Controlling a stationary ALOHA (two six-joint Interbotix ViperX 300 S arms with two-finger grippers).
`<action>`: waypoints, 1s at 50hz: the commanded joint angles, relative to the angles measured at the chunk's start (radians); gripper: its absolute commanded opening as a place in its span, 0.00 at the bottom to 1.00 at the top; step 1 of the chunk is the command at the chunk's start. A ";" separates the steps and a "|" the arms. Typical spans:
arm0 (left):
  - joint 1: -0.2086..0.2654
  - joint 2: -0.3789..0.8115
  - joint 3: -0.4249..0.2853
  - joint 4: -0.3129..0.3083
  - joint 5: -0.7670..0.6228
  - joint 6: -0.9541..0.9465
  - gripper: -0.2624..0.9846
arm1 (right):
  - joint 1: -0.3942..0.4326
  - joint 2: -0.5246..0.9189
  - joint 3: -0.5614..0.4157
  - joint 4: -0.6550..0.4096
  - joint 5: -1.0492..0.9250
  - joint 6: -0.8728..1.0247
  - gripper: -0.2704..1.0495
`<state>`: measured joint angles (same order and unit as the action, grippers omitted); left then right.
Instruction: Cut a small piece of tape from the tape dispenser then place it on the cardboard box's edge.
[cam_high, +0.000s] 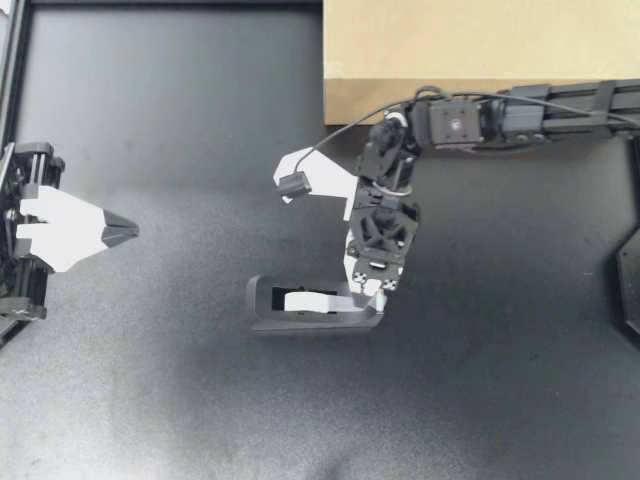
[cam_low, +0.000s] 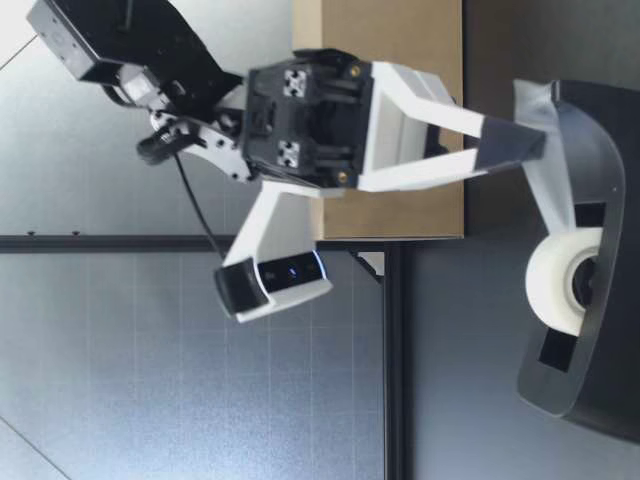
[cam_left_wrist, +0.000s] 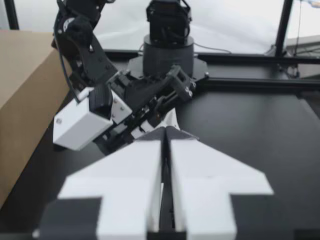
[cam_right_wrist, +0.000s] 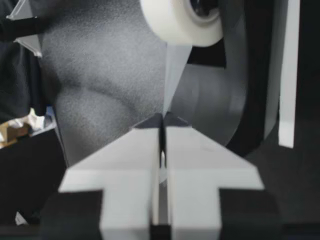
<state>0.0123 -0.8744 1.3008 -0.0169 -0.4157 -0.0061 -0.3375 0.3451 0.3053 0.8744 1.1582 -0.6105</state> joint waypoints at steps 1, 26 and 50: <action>0.002 0.005 -0.012 -0.002 -0.008 -0.002 0.15 | -0.008 -0.064 0.008 0.000 0.005 -0.003 0.14; 0.002 0.005 -0.014 -0.002 -0.008 0.000 0.15 | -0.034 -0.155 0.138 0.002 -0.020 0.005 0.14; 0.002 0.005 -0.014 -0.002 -0.009 0.002 0.15 | -0.055 -0.167 0.184 0.005 -0.051 -0.003 0.14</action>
<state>0.0123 -0.8744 1.3008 -0.0169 -0.4157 -0.0061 -0.3835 0.2132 0.4924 0.8744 1.1060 -0.6121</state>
